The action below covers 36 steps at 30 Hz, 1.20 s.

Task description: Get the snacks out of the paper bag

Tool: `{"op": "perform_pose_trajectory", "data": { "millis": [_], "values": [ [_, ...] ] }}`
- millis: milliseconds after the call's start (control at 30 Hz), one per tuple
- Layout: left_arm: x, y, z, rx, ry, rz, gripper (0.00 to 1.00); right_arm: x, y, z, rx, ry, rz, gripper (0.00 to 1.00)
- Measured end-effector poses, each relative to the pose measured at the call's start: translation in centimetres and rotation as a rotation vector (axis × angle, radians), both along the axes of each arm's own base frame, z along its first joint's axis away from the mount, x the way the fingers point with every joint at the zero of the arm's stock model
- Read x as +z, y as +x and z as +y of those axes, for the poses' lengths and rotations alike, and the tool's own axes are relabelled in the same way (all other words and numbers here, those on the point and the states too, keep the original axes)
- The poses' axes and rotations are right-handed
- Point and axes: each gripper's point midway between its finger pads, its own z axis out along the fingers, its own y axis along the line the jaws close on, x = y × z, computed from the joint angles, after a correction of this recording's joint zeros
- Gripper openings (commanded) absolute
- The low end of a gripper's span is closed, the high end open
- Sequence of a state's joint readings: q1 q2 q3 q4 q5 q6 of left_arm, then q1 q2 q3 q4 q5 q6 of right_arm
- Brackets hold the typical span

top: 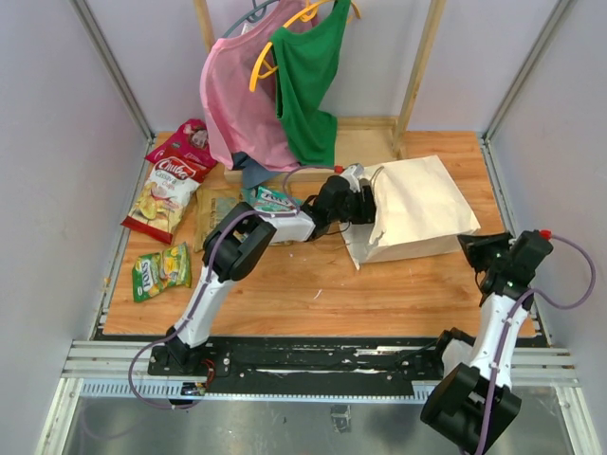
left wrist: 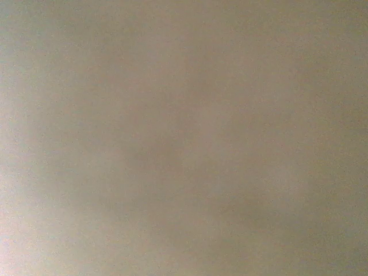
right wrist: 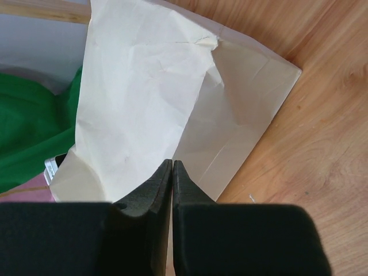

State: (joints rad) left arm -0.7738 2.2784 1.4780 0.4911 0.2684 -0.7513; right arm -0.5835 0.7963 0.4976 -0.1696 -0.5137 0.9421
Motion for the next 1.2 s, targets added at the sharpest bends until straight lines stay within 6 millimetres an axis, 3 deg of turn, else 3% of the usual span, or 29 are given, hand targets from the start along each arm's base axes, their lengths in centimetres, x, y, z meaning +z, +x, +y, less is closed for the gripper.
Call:
{"op": "perform_pose_trajectory", "data": {
  "millis": [267,533,733,867,967,1200],
  "values": [
    [0.3,0.3,-3.0,-0.047,-0.02,-0.031,0.47,-0.2,-0.4,-1.4,-0.065,-0.039,0.016,0.01],
    [0.8,-0.2,-6.0,-0.1,-0.049,-0.042,0.48,-1.0,-1.6,-5.5,-0.2,-0.035,0.045,0.01],
    [1.1,-0.7,-6.7,-0.102,-0.084,-0.026,0.78,-0.6,-1.4,-6.4,-0.196,-0.014,0.036,0.01],
    [0.0,-1.1,-6.2,-0.074,-0.117,0.021,0.99,0.4,-0.9,-6.3,-0.159,-0.03,0.006,0.19],
    [-0.7,-1.0,-6.0,-0.043,-0.139,0.053,1.0,0.5,-0.8,-5.9,-0.134,-0.03,-0.003,0.34],
    [0.6,-0.4,-6.9,0.002,-0.251,0.044,0.97,1.1,-0.6,-5.3,-0.087,-0.032,-0.034,0.76]
  ]
}}
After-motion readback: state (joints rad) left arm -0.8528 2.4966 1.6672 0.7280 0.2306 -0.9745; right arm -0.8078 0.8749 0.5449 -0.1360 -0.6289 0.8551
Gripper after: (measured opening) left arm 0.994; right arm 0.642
